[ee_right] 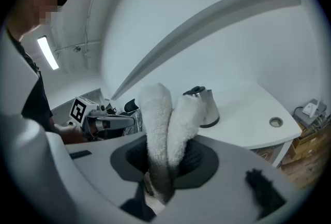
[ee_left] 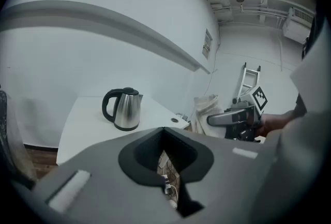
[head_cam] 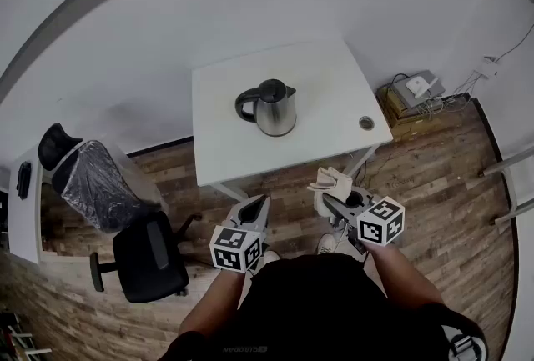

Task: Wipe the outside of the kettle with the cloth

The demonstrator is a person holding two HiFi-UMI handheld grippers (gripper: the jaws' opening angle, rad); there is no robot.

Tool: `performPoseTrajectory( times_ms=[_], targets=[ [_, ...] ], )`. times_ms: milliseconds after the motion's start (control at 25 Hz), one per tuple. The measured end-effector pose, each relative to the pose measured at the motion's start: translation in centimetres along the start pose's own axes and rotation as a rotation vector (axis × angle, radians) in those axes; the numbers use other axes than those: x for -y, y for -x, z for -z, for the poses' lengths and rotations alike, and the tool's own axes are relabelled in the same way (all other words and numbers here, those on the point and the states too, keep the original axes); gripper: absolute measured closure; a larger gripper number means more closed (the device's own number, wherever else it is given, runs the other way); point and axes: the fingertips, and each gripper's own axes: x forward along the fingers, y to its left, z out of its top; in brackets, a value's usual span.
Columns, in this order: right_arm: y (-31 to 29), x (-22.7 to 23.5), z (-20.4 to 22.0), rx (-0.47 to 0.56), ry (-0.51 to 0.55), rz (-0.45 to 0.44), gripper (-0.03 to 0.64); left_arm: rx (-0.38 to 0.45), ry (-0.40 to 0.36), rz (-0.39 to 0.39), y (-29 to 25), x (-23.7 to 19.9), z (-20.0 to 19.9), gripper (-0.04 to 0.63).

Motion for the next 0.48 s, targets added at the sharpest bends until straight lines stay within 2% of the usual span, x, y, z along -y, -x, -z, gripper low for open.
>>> performPoseTrajectory(
  times_ms=[200,480],
  targets=[
    [1.1,1.3,0.0,-0.005,0.014,-0.015,0.525,-0.002,-0.003,-0.008,-1.3,1.2,0.1,0.588],
    [5.3,5.6,0.5,-0.011,0.007,-0.022,0.525,0.002,-0.021,0.004,-5.7,6.5,-0.6,0.588]
  ],
)
